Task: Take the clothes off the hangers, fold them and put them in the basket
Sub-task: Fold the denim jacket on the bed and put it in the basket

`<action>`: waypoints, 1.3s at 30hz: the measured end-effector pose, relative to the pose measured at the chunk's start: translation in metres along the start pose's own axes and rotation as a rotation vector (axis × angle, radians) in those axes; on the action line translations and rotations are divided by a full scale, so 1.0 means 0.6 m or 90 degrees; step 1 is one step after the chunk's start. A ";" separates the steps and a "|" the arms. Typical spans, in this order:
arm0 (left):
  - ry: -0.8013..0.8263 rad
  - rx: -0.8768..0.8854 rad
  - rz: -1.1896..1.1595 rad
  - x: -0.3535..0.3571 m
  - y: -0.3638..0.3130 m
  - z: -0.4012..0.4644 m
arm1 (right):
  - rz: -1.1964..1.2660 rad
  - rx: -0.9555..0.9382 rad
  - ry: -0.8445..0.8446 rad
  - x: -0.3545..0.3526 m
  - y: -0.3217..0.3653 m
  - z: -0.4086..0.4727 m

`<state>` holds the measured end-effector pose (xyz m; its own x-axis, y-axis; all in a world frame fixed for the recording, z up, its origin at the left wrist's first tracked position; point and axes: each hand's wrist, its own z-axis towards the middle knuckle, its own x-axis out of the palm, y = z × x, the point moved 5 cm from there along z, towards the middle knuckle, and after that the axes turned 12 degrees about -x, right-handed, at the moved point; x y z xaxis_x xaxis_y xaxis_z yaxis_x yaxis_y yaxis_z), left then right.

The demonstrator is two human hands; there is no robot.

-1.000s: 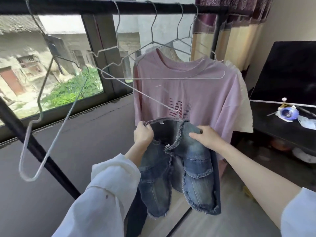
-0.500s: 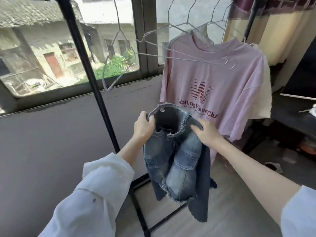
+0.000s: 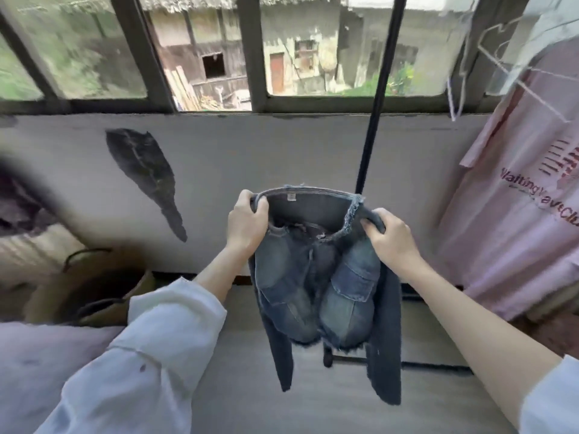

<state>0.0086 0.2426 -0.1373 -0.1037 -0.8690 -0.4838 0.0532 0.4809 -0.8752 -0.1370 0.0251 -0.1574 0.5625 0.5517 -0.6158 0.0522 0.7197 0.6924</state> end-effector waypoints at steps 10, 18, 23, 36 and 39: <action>-0.320 -0.117 0.029 -0.513 0.284 -0.065 | 0.128 -0.154 0.158 0.379 0.362 -0.036; -0.471 -0.221 0.068 -0.890 0.508 -0.200 | 0.128 -0.316 0.262 0.682 0.691 -0.162; -0.578 -0.280 0.075 -1.052 0.623 -0.292 | 0.099 -0.478 0.310 0.819 0.883 -0.227; -0.889 -0.511 -0.052 -1.381 0.886 -0.312 | 0.161 -0.743 0.439 1.282 1.279 -0.322; -0.932 -0.569 -0.115 -1.451 0.957 -0.248 | 0.155 -0.737 0.497 1.401 1.353 -0.318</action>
<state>-0.0185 1.2926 -0.2181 0.9004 -0.0460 -0.4326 -0.4342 -0.1577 -0.8869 0.2207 1.1535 -0.1851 -0.1552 0.5237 -0.8376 -0.8881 0.2974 0.3505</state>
